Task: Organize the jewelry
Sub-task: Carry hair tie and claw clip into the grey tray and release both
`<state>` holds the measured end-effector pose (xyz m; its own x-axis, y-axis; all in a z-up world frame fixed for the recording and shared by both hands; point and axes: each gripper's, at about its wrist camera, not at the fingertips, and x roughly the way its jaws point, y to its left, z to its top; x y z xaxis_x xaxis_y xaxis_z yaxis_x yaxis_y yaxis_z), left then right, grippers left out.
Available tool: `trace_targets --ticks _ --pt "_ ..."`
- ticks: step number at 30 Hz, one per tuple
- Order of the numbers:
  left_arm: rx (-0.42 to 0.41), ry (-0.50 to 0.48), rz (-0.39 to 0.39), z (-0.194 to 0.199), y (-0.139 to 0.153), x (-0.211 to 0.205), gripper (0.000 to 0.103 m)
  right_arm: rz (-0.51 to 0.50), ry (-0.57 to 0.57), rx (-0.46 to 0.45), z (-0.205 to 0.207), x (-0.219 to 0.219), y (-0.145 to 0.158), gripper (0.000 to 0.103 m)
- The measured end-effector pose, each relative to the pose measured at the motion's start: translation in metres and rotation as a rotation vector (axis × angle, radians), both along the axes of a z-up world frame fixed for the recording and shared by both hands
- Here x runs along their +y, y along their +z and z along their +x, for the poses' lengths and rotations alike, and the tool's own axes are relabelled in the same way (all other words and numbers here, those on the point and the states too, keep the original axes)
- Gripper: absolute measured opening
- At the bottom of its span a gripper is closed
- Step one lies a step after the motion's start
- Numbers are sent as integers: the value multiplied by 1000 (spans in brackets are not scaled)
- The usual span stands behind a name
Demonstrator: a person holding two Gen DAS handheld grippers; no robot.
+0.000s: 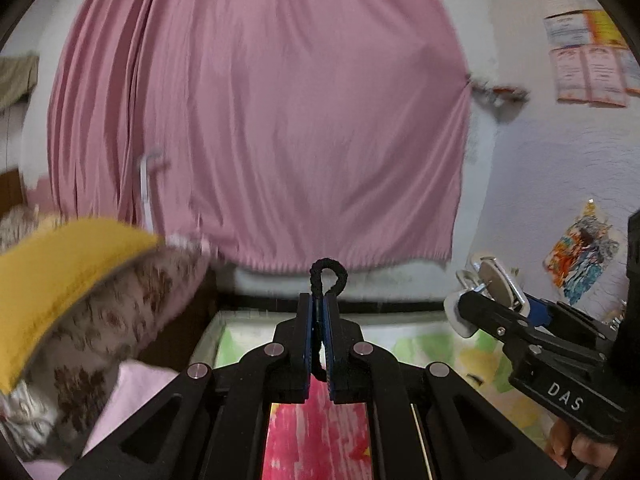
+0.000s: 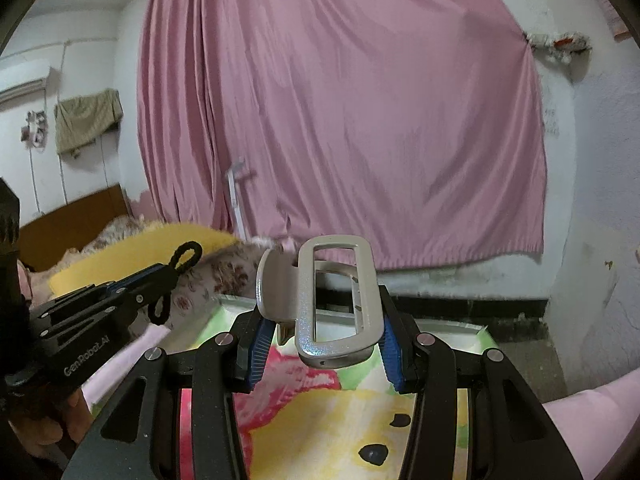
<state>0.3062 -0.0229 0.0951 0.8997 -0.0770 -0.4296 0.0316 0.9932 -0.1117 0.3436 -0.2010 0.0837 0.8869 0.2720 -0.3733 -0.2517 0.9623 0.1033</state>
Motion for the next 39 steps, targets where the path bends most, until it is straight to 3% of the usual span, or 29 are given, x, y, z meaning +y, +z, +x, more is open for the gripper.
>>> trace_targets --ticks 9,14,21,26,28,30,35,39 --pt "410 -34 -48 48 -44 9 5 -45 63 368 64 9 -46 42" --pt "487 -25 -50 57 -58 10 5 -91 86 497 76 16 -72 42" --pt "592 -22 -79 64 -72 12 6 -150 91 569 77 26 -87 43" --pt "601 -23 -89 62 -72 15 9 -120 95 581 79 19 -85 43" --pt "582 -27 -89 58 -69 19 17 -104 90 570 75 15 -85 46" --pt "553 -35 -88 51 -65 18 31 -78 79 532 66 9 -78 57" --pt "443 -45 -105 26 -52 20 59 -71 45 412 35 -3 -55 59" --pt "339 -49 -101 1 -41 21 64 -70 21 316 6 -10 -39 66"
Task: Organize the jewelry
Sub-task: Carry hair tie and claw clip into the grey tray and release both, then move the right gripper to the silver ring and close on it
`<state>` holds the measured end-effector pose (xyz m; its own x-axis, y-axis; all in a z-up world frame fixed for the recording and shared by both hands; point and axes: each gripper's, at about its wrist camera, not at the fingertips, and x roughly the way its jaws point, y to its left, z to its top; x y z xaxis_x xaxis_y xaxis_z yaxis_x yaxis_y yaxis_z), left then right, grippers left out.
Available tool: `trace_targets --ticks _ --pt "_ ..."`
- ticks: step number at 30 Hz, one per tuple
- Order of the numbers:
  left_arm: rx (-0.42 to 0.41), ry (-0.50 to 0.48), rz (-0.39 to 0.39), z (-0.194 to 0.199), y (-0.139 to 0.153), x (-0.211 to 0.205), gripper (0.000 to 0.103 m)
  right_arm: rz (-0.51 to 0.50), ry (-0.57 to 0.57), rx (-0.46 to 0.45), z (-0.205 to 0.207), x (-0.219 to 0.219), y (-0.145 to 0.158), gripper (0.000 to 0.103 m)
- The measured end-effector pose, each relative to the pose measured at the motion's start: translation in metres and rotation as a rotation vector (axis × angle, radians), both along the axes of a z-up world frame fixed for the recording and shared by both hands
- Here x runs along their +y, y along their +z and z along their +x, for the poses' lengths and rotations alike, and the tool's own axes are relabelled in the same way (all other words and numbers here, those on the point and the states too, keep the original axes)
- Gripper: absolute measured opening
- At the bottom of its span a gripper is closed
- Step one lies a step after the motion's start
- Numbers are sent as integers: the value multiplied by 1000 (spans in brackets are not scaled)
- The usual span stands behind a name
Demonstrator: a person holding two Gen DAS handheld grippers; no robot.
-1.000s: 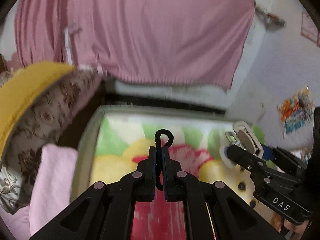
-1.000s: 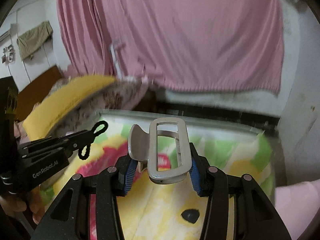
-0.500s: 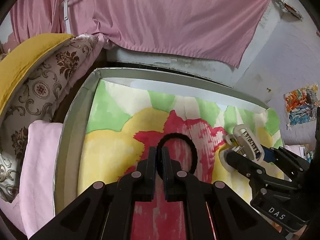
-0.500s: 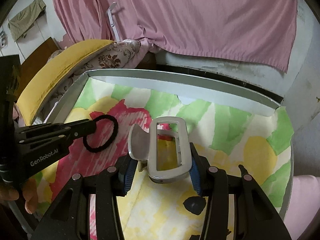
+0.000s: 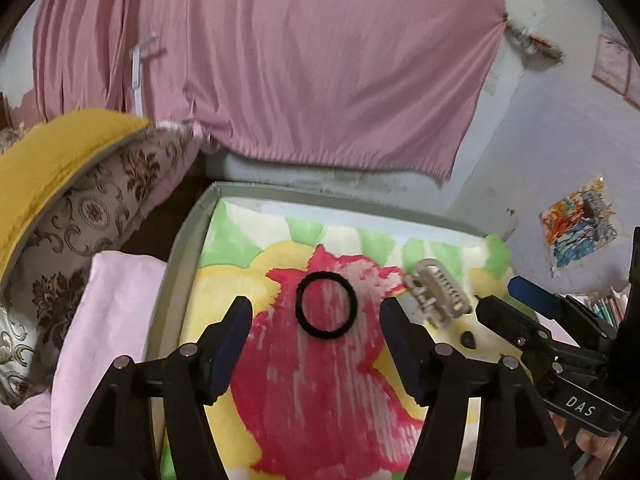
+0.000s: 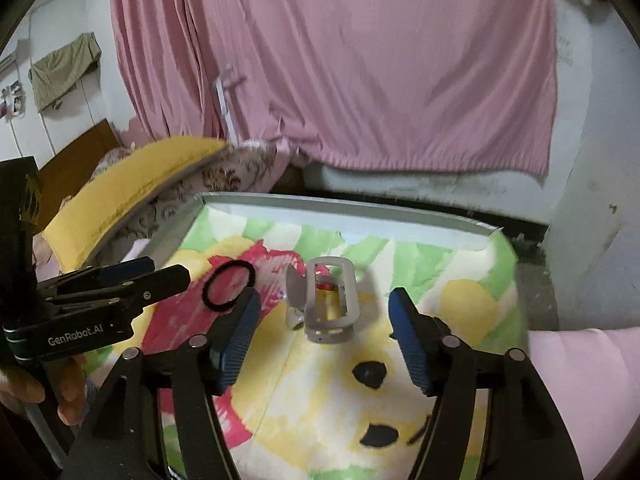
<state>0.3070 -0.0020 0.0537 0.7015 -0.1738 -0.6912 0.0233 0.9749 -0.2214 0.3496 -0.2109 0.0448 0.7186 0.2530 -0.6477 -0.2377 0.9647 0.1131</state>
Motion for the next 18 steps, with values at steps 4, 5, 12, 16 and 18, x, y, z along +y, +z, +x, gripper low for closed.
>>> trace_targets --ticks 4,5,12,16,18 --pt "-82 7 14 -27 7 -2 73 3 -20 -89 -30 -7 12 68" --pt "-106 10 14 -34 9 -1 75 7 -23 -108 -37 -10 15 70" --pt "-272 27 33 -90 21 0 89 42 -49 -216 -89 -22 25 80" --pt "-347 25 45 -125 25 -1 95 57 -62 -271 -123 -26 25 85" --pt "-368 24 44 -140 25 1 97 60 -65 -292 -138 -28 25 88"
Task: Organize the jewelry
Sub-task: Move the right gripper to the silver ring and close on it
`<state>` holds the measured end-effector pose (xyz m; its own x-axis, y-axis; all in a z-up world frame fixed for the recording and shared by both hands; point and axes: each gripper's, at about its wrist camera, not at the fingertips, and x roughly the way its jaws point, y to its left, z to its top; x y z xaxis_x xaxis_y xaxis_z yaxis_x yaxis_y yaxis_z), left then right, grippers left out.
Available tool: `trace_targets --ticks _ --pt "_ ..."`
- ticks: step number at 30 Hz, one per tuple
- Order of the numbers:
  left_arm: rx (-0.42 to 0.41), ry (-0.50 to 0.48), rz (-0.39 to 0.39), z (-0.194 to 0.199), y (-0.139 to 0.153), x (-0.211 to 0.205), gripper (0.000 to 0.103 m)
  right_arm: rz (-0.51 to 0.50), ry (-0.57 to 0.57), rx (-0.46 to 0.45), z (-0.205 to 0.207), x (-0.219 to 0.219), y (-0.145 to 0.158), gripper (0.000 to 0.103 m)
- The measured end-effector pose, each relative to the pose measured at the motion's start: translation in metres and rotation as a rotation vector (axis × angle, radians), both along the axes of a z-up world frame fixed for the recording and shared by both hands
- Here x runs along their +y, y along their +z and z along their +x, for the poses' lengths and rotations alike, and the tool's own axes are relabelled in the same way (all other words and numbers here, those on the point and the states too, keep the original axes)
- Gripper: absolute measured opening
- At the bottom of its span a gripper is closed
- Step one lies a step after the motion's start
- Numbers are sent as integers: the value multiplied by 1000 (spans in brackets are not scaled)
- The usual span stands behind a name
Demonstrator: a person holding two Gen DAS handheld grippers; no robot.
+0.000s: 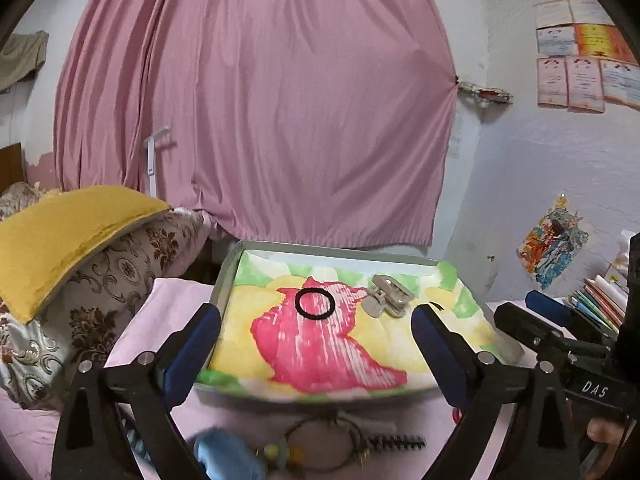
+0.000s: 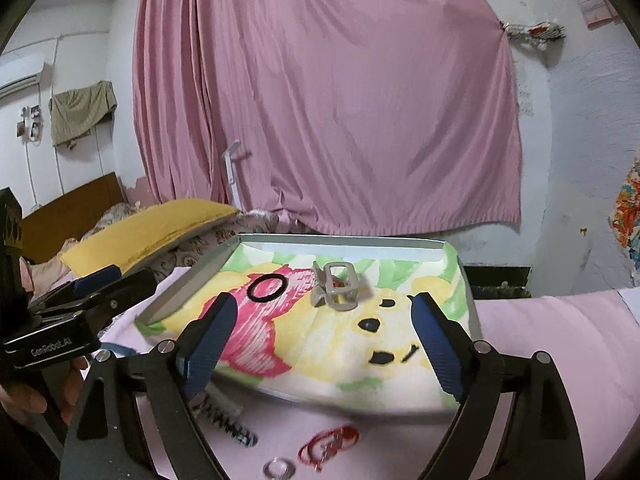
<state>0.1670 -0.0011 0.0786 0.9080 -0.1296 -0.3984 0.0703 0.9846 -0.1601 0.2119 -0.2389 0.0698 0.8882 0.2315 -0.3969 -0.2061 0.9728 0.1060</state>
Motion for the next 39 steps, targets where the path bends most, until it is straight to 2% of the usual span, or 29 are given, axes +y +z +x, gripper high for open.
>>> trace_targets --ticks 7,12,19,27,31,34,39 --pt "-2 2 -7 -37 -9 5 99 -8 -1 -43 -50 -8 0 90" --pt "48 -13 9 -52 -23 8 99 -32 13 -25 -70 -7 -9 90" --pt "102 -39 110 -59 -32 8 99 -85 65 74 -67 -3 -28 90" --pt "95 -88 143 -65 -32 2 99 -104 129 180 -54 4 -39 89" --pt "86 -78 129 -64 -31 5 99 -101 146 208 -50 6 -42 89" --pt "80 -82 119 -63 -29 5 99 -98 155 229 -47 7 -45 85" --pt "43 -112 154 -66 -22 -3 99 -96 165 260 -43 9 -48 73"
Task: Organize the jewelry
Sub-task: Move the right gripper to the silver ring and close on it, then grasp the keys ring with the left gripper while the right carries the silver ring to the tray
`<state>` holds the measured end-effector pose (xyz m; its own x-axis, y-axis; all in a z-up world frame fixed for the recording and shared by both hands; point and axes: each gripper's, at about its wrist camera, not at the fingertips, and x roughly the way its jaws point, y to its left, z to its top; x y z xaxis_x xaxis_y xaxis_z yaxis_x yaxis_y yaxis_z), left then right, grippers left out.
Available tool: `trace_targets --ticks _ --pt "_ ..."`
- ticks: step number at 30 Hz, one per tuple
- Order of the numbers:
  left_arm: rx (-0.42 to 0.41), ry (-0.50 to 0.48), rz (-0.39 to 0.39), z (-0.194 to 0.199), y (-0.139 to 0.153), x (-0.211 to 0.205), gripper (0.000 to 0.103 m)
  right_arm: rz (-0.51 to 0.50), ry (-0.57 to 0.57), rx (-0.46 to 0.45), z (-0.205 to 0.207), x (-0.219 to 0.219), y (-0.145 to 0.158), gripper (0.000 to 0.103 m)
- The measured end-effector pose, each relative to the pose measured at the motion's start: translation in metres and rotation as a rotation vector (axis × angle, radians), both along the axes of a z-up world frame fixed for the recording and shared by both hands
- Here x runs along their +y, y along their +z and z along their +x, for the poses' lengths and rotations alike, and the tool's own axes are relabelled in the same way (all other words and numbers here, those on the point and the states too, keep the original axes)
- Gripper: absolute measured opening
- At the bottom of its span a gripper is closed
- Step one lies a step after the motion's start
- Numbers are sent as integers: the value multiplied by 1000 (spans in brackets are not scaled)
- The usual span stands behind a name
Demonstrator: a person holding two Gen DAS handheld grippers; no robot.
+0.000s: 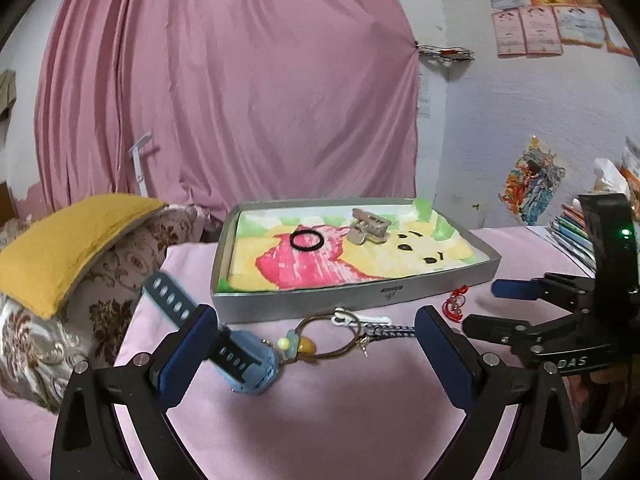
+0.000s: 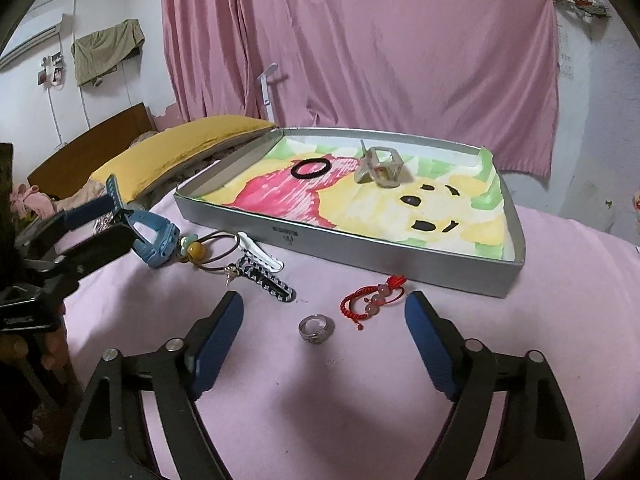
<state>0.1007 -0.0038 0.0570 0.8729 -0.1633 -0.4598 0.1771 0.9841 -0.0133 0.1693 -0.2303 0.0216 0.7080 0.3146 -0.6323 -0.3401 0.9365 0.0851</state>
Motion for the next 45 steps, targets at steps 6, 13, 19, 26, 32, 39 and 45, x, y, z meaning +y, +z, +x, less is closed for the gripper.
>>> trace_targets --ticks 6,13,19,26,32,39,45 --pt "29 -64 18 4 -3 -10 82 -14 21 41 5 2 -5 59" --pt "122 -118 9 19 -21 -16 59 -13 42 81 12 2 -11 47" --pt "187 -141 64 36 -32 -23 48 -18 65 115 20 6 -16 43" --pt "312 -191 88 52 -44 -28 37 -33 88 148 30 13 -22 39" --pt "348 -192 166 61 -48 -34 30 -60 103 169 32 21 -26 33" --pt "374 -217 216 64 -50 -37 21 -84 109 167 31 23 -26 32" --pt "389 -212 243 67 -50 -42 4 -88 107 165 30 22 -26 18"
